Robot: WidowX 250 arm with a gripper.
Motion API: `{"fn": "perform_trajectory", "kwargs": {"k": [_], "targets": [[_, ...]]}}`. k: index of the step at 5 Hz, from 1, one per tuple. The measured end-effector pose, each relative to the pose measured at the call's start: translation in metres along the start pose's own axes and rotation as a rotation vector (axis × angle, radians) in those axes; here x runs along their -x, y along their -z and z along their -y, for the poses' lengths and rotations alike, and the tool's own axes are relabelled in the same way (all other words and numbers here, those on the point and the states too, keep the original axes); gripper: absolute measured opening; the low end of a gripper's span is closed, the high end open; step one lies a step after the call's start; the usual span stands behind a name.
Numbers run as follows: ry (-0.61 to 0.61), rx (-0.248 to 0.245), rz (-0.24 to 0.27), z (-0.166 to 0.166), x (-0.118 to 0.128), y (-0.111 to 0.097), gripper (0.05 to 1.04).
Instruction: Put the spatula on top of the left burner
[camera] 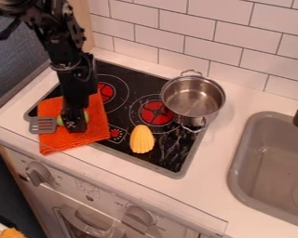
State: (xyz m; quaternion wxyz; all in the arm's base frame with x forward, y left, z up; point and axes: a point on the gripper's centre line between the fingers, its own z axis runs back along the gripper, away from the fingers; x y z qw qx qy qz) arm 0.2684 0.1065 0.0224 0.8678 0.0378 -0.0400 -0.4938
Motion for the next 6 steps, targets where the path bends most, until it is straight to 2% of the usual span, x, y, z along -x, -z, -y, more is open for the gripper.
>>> {"fn": "perform_trajectory", "kwargs": {"k": [1,2,5,6], "targets": [[0.013,0.019,0.004,0.002,0.0,0.006,0.654],[0.009,0.015,0.01,0.003,-0.001,0.008,0.434],[0.025,0.031,0.034,0.006,-0.004,0.007,0.434],[0.026,-0.019,0.079,0.001,-0.006,-0.014,0.434]]}}
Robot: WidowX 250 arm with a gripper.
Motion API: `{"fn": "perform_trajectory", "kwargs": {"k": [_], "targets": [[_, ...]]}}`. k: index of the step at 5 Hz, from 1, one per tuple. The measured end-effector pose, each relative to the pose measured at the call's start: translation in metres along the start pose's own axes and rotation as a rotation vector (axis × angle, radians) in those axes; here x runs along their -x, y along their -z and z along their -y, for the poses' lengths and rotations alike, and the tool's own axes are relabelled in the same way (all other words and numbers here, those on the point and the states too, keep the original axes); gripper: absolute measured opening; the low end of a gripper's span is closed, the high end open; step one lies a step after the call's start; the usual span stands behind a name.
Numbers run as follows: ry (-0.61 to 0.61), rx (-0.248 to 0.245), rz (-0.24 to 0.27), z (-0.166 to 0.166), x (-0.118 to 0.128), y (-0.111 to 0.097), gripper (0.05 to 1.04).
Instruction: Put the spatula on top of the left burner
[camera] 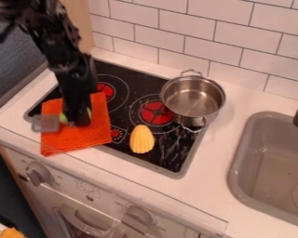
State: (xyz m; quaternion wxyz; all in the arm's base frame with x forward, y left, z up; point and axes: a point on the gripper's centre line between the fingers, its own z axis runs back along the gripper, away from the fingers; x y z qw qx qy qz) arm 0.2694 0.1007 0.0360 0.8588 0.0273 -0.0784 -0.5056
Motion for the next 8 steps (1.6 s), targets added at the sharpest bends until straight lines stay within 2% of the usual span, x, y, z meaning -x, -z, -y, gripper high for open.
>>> {"fn": "perform_trajectory", "kwargs": {"k": [1,2,3,5,7,8], "targets": [[0.014,-0.008,0.019,-0.011,-0.007,-0.018,0.434],[0.054,-0.031,-0.007,-0.035,-0.016,-0.037,0.434],[0.076,-0.004,-0.009,-0.058,-0.018,-0.032,0.434],[0.177,-0.009,-0.029,-0.104,-0.026,-0.001,0.434],[0.242,0.004,-0.025,-0.128,-0.037,0.025,0.434],[0.266,0.022,-0.025,-0.128,-0.046,0.037,0.532]]}}
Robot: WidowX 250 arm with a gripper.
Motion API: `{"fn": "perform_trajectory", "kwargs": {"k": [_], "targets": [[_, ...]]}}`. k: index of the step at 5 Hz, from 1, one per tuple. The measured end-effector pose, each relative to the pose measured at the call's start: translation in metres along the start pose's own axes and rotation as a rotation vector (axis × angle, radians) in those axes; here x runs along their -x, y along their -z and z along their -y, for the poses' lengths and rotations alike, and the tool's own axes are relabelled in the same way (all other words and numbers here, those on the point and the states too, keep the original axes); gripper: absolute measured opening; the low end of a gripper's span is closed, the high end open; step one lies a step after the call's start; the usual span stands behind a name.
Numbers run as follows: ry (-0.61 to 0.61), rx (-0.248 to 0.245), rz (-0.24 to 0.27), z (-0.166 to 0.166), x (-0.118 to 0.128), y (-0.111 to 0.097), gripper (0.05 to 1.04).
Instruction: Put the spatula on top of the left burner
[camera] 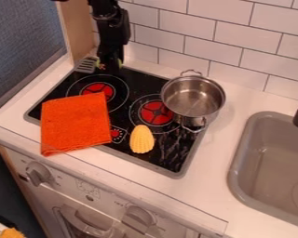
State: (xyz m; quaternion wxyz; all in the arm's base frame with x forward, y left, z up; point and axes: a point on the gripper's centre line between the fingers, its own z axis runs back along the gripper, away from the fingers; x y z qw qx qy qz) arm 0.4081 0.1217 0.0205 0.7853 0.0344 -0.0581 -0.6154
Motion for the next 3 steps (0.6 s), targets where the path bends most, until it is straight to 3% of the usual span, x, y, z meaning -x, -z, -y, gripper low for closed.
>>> {"fn": "perform_trajectory", "kwargs": {"k": [1,2,3], "targets": [[-0.002,0.021,-0.015,0.001,-0.0036,0.0034,0.815],[-0.005,0.027,-0.019,0.002,-0.0029,0.0034,1.007],[-0.003,0.028,-0.032,0.0024,-0.0015,0.0037,1.005]]}}
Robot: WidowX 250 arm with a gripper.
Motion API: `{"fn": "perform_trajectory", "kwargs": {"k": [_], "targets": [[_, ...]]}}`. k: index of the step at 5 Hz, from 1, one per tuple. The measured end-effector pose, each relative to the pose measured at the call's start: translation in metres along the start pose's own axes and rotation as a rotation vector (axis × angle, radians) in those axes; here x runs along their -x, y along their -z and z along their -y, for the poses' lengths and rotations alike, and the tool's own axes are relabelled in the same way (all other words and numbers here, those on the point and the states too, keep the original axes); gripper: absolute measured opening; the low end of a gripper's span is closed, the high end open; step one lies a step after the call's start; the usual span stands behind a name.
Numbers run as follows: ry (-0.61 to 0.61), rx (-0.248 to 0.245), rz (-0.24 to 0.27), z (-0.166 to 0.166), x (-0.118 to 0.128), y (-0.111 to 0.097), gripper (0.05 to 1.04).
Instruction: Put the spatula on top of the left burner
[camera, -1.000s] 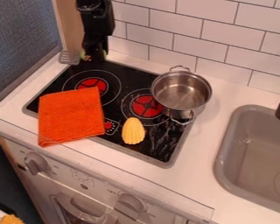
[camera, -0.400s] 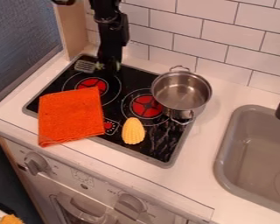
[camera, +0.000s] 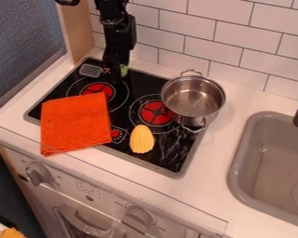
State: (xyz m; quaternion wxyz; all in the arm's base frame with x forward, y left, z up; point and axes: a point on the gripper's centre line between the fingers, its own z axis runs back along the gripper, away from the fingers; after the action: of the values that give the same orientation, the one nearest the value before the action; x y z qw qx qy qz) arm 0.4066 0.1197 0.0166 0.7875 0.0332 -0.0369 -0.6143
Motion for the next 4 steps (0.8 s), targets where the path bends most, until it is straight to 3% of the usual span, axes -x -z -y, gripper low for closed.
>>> {"fn": "perform_trajectory", "kwargs": {"k": [1,2,4], "targets": [[0.002,-0.001,-0.007,0.005,0.001,-0.005,1.0],[0.016,-0.071,0.018,0.002,-0.004,-0.036,1.0],[0.01,-0.151,0.041,0.014,-0.009,-0.087,1.0]]}}
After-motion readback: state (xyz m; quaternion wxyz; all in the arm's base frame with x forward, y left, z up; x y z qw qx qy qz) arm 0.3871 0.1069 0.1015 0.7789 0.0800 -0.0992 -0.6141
